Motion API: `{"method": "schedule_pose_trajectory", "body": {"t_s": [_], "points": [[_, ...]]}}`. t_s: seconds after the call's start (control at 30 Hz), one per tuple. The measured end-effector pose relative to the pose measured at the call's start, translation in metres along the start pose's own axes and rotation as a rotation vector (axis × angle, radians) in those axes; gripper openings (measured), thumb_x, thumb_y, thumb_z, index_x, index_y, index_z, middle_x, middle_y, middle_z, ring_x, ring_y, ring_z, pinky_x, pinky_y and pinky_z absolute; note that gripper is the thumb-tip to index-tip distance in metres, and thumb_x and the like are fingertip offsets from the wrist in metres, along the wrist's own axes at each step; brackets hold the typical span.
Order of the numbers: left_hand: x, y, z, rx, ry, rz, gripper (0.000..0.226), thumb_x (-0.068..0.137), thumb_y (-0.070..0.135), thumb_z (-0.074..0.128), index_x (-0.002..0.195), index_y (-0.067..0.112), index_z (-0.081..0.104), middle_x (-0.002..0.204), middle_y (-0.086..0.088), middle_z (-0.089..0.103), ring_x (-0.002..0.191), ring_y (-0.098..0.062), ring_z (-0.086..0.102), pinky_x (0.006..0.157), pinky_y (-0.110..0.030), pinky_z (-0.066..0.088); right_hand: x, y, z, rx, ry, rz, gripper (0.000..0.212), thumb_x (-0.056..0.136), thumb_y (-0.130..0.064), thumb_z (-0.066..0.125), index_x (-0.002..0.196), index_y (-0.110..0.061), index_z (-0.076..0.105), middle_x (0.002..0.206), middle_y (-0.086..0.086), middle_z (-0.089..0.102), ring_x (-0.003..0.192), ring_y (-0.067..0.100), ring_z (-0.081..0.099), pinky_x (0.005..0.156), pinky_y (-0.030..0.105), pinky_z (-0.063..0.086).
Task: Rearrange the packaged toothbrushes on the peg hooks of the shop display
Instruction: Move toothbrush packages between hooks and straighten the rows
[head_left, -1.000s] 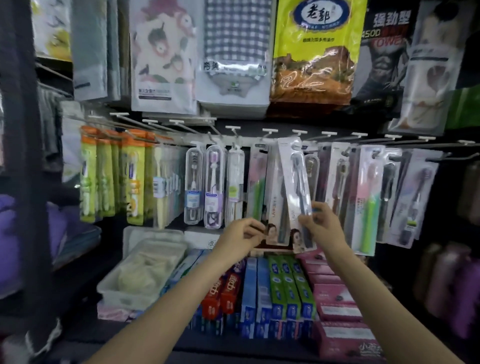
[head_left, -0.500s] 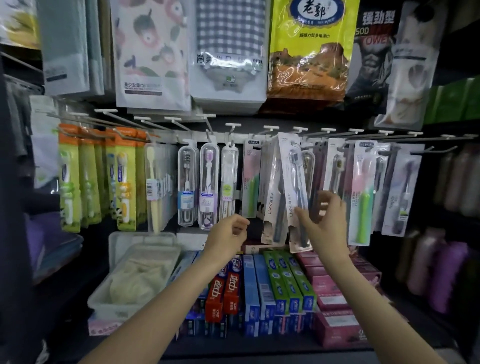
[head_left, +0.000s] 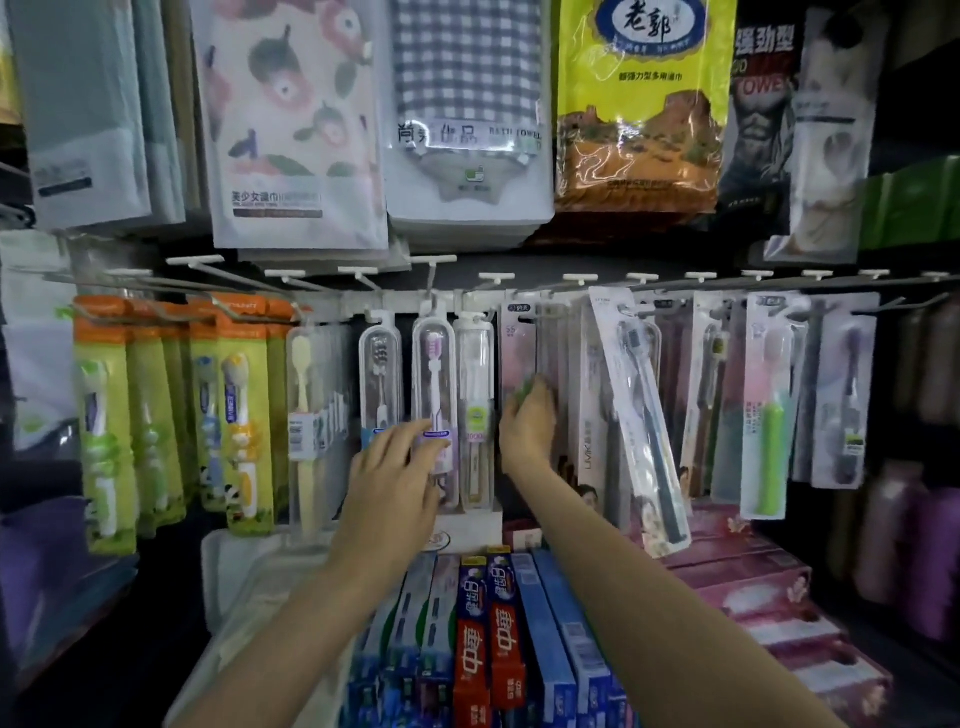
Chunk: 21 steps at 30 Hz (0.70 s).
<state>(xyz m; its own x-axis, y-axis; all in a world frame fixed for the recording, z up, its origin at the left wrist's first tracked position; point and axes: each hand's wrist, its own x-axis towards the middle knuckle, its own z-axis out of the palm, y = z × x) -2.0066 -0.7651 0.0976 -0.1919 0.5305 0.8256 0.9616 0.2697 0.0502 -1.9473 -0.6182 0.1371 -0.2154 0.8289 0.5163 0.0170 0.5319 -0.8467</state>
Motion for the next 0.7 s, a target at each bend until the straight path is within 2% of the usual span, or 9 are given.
{"method": "schedule_pose_trajectory", "body": {"t_s": [0.07, 0.17, 0.23, 0.33, 0.47, 0.53, 0.63, 0.7], "points": [[0.004, -0.007, 0.005, 0.025, 0.028, 0.035, 0.048, 0.061, -0.003, 0.074, 0.105, 0.013, 0.065, 0.119, -0.008, 0.059, 0.114, -0.023, 0.04, 0.086, -0.047, 0.047, 0.016, 0.005, 0.01, 0.001, 0.006, 0.036, 0.038, 0.095, -0.008, 0.043, 0.132, -0.002, 0.036, 0.131, 0.015, 0.046, 0.122, 0.028, 0.045, 0.1, 0.035, 0.035], [0.001, -0.014, 0.007, 0.039, 0.051, 0.077, 0.047, 0.057, -0.003, 0.075, 0.101, 0.013, 0.066, 0.118, -0.008, 0.059, 0.112, -0.023, 0.038, 0.084, -0.048, 0.048, 0.032, 0.014, 0.024, 0.012, 0.037, 0.104, 0.051, 0.092, -0.005, 0.049, 0.139, -0.009, 0.029, 0.144, 0.011, 0.034, 0.133, 0.028, 0.034, 0.111, 0.042, 0.028], [-0.003, -0.018, 0.007, 0.044, 0.063, 0.11, 0.047, 0.057, -0.004, 0.075, 0.1, 0.012, 0.066, 0.117, -0.009, 0.059, 0.111, -0.024, 0.038, 0.084, -0.049, 0.048, 0.039, 0.017, 0.03, -0.046, 0.065, 0.129, 0.056, 0.09, -0.001, 0.051, 0.14, -0.009, 0.027, 0.147, 0.012, 0.028, 0.135, 0.029, 0.03, 0.112, 0.044, 0.025], [-0.006, -0.024, 0.006, 0.03, 0.064, 0.115, 0.047, 0.06, -0.003, 0.075, 0.103, 0.013, 0.065, 0.117, -0.008, 0.058, 0.111, -0.023, 0.039, 0.083, -0.048, 0.049, 0.045, 0.024, 0.034, -0.109, 0.099, 0.145, 0.052, 0.088, 0.001, 0.053, 0.135, -0.008, 0.033, 0.14, 0.013, 0.037, 0.13, 0.029, 0.038, 0.109, 0.045, 0.031], [-0.009, -0.031, 0.005, 0.024, 0.038, 0.085, 0.048, 0.063, -0.003, 0.074, 0.106, 0.015, 0.064, 0.119, -0.007, 0.056, 0.111, -0.022, 0.039, 0.083, -0.047, 0.048, 0.042, 0.027, 0.034, -0.018, 0.089, 0.156, 0.048, 0.083, -0.003, 0.061, 0.127, -0.008, 0.042, 0.123, 0.012, 0.053, 0.115, 0.029, 0.053, 0.097, 0.045, 0.046], [-0.01, -0.029, 0.005, 0.001, 0.036, 0.076, 0.047, 0.063, -0.004, 0.073, 0.106, 0.013, 0.063, 0.119, -0.008, 0.056, 0.111, -0.022, 0.038, 0.083, -0.046, 0.049, 0.035, 0.025, 0.028, 0.029, 0.08, 0.176, 0.041, 0.082, -0.005, 0.064, 0.12, -0.007, 0.048, 0.115, 0.01, 0.058, 0.107, 0.027, 0.058, 0.091, 0.039, 0.05], [-0.007, -0.02, 0.006, -0.01, 0.028, 0.07, 0.048, 0.061, -0.006, 0.074, 0.104, 0.011, 0.064, 0.118, -0.01, 0.057, 0.11, -0.022, 0.038, 0.08, -0.046, 0.05, 0.023, 0.019, 0.017, 0.058, 0.06, 0.206, 0.038, 0.08, -0.009, 0.068, 0.114, -0.006, 0.052, 0.11, 0.01, 0.061, 0.101, 0.026, 0.061, 0.082, 0.031, 0.051], [-0.002, -0.013, 0.006, 0.006, 0.015, 0.061, 0.047, 0.061, -0.004, 0.074, 0.105, 0.011, 0.065, 0.119, -0.011, 0.058, 0.111, -0.024, 0.04, 0.082, -0.047, 0.049, 0.014, 0.009, 0.009, 0.072, 0.04, 0.225, 0.04, 0.08, -0.011, 0.07, 0.115, -0.006, 0.051, 0.113, 0.011, 0.06, 0.102, 0.026, 0.06, 0.082, 0.03, 0.049]]}}
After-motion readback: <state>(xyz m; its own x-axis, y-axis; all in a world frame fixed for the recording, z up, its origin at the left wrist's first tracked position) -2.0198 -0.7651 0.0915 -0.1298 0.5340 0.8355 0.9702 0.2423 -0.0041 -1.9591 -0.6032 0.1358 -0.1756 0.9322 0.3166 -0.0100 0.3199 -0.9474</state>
